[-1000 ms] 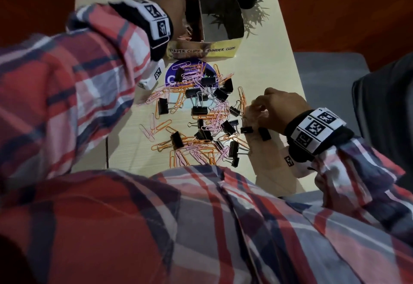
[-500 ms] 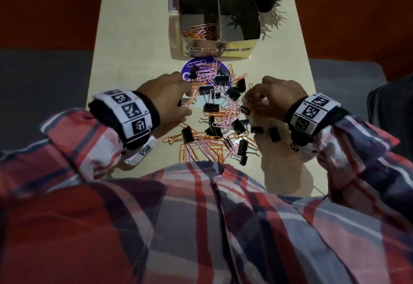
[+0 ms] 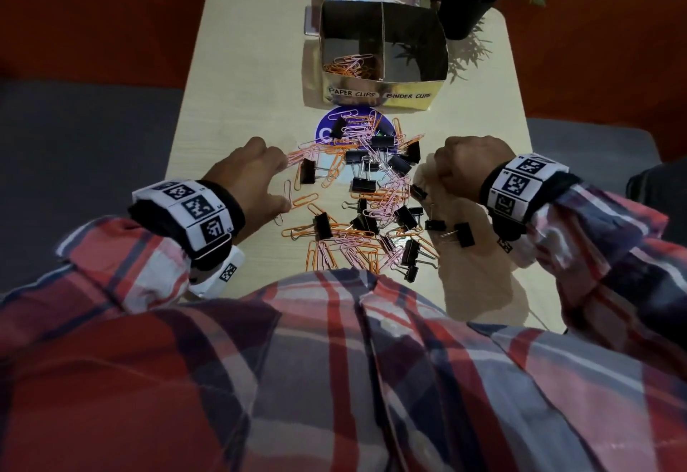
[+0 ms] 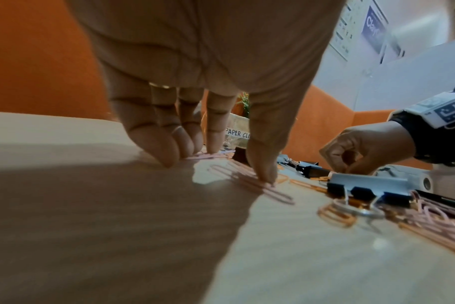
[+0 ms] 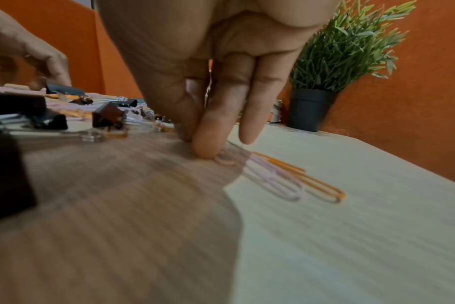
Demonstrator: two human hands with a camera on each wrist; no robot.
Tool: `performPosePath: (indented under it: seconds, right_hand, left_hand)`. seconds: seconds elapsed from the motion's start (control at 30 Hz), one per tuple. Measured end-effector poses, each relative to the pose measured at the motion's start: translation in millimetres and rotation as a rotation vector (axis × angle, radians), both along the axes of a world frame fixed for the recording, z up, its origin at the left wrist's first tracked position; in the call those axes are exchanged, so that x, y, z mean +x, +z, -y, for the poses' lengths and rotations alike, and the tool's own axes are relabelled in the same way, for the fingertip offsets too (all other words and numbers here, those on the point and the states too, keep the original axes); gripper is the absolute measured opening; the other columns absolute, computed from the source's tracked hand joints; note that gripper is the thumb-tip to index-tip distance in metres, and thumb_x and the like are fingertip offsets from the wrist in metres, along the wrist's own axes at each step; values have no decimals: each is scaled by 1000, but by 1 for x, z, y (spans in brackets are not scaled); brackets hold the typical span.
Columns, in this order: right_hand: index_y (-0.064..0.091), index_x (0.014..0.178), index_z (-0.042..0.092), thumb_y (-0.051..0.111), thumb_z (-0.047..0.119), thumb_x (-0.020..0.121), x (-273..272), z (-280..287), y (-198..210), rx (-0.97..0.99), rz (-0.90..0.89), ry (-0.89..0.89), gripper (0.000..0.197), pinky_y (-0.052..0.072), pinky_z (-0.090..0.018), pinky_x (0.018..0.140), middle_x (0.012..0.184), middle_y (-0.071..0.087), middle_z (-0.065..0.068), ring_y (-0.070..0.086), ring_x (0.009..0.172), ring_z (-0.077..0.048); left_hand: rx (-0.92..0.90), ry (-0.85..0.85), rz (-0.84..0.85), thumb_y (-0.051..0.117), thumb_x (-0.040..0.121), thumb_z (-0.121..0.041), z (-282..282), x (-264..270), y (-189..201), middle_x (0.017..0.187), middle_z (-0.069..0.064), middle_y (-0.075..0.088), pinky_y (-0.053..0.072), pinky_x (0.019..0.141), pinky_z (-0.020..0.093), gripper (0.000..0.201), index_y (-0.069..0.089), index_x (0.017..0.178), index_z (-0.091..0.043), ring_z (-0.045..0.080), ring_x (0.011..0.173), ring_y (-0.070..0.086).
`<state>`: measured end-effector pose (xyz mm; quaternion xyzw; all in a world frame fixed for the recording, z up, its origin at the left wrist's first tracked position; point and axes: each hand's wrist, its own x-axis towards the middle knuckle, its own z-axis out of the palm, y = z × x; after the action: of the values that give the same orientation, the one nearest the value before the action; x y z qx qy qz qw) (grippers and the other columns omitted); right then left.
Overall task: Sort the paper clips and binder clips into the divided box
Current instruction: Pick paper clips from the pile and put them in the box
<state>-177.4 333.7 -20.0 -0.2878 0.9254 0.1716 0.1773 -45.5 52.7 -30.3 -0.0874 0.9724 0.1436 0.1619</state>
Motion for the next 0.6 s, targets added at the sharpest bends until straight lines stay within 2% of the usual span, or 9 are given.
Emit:
performPosePath:
  seconds: [0.1,0.2,0.27,0.3,0.37,0.4,0.43,0.53,0.6]
  right_hand:
    - [61,111,19,50,28,90,-2,2,-1,23,6,-31,25,42,-31,75,113,64,-8,60,102,-30]
    - [63,101,21,53,25,86,-2,4,2,0,16,-52,18,42,-31,73,107,66,-9,61,98,-31]
    - [62,84,22,56,19,82,-3,8,7,-131,39,-130,7,42,-29,66,95,68,-8,61,87,-30]
    - [62,77,22,58,15,80,-2,9,12,-218,48,-177,8,42,-27,64,85,69,-6,62,81,-29]
    - [65,70,20,61,9,78,-5,15,24,-404,53,-242,14,46,-25,61,68,67,2,65,72,-24]
    - [67,71,18,61,9,79,-9,19,31,-477,40,-249,14,50,-25,62,64,67,4,67,69,-21]
    - [68,73,17,60,9,81,-14,27,39,-527,19,-244,14,51,-24,62,64,67,4,67,67,-19]
    - [68,80,14,57,11,85,-27,53,62,-639,-23,-202,13,46,-18,57,70,67,3,65,67,-14]
    - [67,82,14,54,13,88,-40,77,71,-673,-68,-135,14,50,-21,63,74,66,2,64,71,-15]
  left_hand:
    - [51,24,-9,71,79,-35,-1,-2,0,117,-2,47,42,82,31,49,50,122,-25,22,104,54]
    - [23,-12,-58,69,79,-36,-4,-1,-3,117,1,47,44,85,35,43,53,118,-26,24,110,49]
    - [24,1,-92,68,78,-42,-5,0,-1,123,-1,44,41,85,35,52,49,123,-27,22,115,43]
    - [33,10,-93,68,76,-46,-6,-1,1,126,-2,43,41,86,35,59,45,128,-28,21,118,41]
    - [5,7,-46,69,72,-52,-7,-4,4,130,-3,41,41,88,36,73,39,134,-28,20,120,40]
    - [-18,-7,-12,70,72,-52,-9,-6,5,129,-3,41,42,88,37,75,38,135,-27,21,119,41]
    - [-26,-18,14,71,73,-49,-10,-8,4,127,-2,41,42,87,36,72,40,133,-26,21,117,43]
    - [39,-41,20,71,79,-33,-14,-14,2,118,2,46,43,82,32,48,50,121,-22,25,106,51]
    - [65,-37,1,68,83,-24,-14,-16,1,115,4,49,42,81,32,36,53,115,-20,27,103,53]
